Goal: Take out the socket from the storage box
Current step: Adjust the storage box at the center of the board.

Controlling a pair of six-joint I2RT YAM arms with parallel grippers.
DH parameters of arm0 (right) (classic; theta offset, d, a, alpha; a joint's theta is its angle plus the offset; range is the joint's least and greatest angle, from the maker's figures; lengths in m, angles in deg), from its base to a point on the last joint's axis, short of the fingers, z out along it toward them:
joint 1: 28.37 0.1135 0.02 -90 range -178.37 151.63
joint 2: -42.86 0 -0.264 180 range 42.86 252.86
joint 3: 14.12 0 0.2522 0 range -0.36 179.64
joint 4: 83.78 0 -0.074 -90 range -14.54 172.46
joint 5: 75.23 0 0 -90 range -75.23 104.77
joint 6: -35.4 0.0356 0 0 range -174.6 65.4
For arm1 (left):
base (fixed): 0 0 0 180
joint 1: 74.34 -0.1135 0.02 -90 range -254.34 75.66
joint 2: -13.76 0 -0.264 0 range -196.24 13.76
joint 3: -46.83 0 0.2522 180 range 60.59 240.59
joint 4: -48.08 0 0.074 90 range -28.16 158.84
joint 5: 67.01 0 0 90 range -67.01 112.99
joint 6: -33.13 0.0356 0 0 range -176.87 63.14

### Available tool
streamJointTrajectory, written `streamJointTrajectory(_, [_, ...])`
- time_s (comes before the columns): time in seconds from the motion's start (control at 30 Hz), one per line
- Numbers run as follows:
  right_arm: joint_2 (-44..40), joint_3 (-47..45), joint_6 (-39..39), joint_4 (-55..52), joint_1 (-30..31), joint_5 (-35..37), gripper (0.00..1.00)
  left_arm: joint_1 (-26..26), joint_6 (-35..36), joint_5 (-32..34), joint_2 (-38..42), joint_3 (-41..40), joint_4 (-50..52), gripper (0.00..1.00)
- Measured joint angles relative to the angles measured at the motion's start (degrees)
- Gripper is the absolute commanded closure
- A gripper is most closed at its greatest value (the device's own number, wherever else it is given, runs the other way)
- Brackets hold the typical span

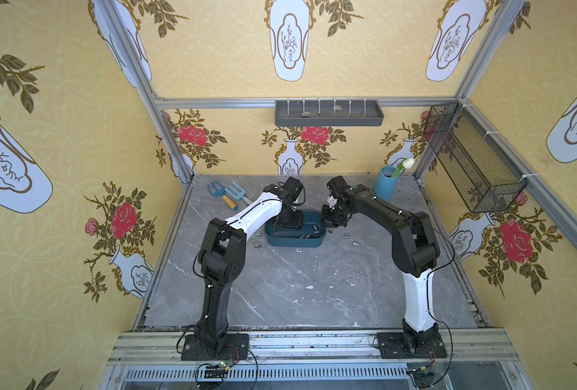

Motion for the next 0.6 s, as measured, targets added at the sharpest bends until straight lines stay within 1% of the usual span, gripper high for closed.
streamJointTrajectory(0.2, [0.0,1.33,-0.04,-4.2,-0.39,-2.29,1.0,-0.26,-0.02,-0.13,1.09,-1.14,-0.68,0.25])
streamJointTrajectory(0.33, [0.0,1.2,-0.02,-5.09,-0.5,-2.6,1.0,-0.26,-0.07,-0.13,1.55,-1.95,-0.96,0.25])
streamJointTrajectory(0.43, [-0.2,-0.07,-0.02,-4.22,-0.5,-2.62,1.0,-0.26,-0.2,-0.13,1.99,-3.02,-2.01,0.25])
streamJointTrajectory(0.6, [-2.73,-4.74,-0.02,0.44,0.5,-1.14,0.99,-0.31,-0.83,0.13,3.96,-5.95,-4.07,0.25])
